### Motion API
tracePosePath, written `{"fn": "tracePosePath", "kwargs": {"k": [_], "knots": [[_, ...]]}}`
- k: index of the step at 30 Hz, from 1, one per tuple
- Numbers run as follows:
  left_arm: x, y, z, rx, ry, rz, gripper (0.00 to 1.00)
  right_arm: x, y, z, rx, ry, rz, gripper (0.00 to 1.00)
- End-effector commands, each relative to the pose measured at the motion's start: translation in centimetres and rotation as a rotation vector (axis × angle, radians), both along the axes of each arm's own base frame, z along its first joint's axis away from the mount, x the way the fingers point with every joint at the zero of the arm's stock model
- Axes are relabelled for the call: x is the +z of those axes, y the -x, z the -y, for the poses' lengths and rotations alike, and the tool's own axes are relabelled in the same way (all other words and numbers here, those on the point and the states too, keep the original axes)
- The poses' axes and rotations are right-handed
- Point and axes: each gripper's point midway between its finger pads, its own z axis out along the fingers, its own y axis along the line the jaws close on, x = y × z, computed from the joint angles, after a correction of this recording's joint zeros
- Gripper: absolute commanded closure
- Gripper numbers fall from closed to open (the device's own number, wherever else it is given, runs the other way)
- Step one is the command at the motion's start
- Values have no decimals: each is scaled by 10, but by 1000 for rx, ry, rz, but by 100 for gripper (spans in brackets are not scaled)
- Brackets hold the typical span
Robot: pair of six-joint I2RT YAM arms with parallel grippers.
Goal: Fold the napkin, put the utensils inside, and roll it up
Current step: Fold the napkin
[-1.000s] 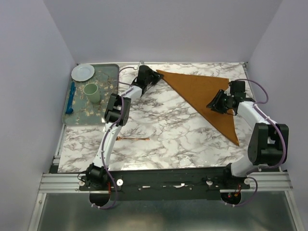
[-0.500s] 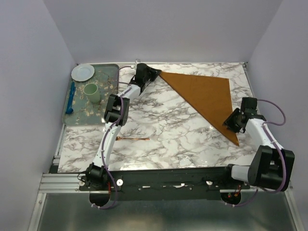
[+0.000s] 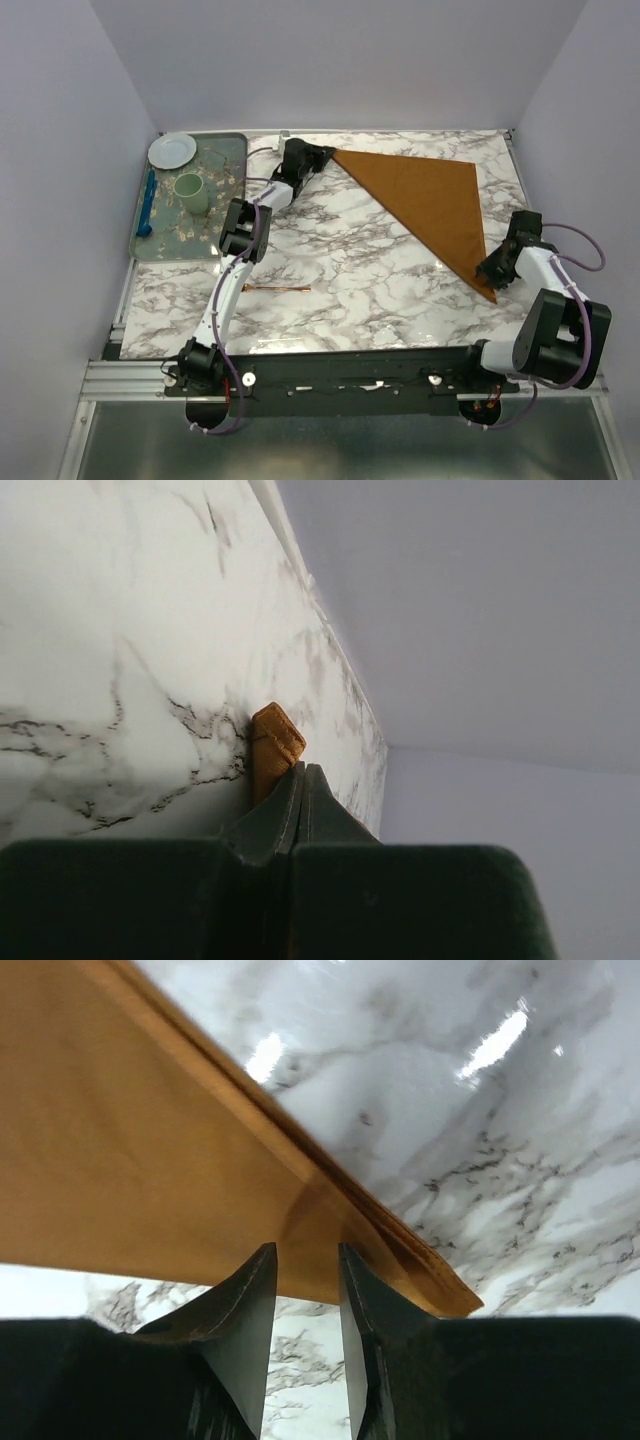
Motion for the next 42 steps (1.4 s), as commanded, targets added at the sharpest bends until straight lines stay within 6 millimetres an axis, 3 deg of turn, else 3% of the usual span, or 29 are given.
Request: {"fn": "tracePosePath", "kwargs": {"k": [1,6,14,20,25,28,29,31,32,33,34,35,37,38,40,41,42], "knots": [[-16,-5,-19,78,-13,-42,100,-31,34,4,-157,-48,-121,62],[-17,-7,-20,71,-17,-42,100,-36,46,5,-228,-82,-134,63],[-11,-9,-21,67,-30,-29,100,-6,40,13,-245,-21,-23,62],[-4,-8,-20,53,-37,-29,100,-33,53,1,-297,-89,-69,61],[12,-7,-20,32,-86,-6,100,-29,55,7,-349,-61,-32,61],[33,-4,-15,-13,-88,26,98,-9,46,18,-296,2,22,61],[52,-2,-13,-28,-82,50,95,0,42,21,-239,29,44,59],[79,2,-8,-64,-76,92,80,19,30,23,-185,46,99,58],[110,8,-2,-99,-77,140,73,27,24,19,-120,65,129,57],[124,13,-1,-116,-77,149,58,39,17,19,-89,92,181,55],[134,19,2,-135,-80,159,52,46,12,18,-55,111,209,52],[171,30,6,-167,-81,216,47,56,3,9,34,123,239,47],[184,44,9,-199,-113,215,29,70,-2,3,84,158,256,41],[213,55,11,-218,-115,256,27,77,-9,-9,152,162,289,36],[210,70,13,-263,-138,225,25,84,-17,-16,209,161,320,30],[230,81,12,-276,-133,242,25,84,-24,-34,297,88,339,29],[233,93,15,-320,-143,245,25,91,-30,-43,333,54,347,29]]}}
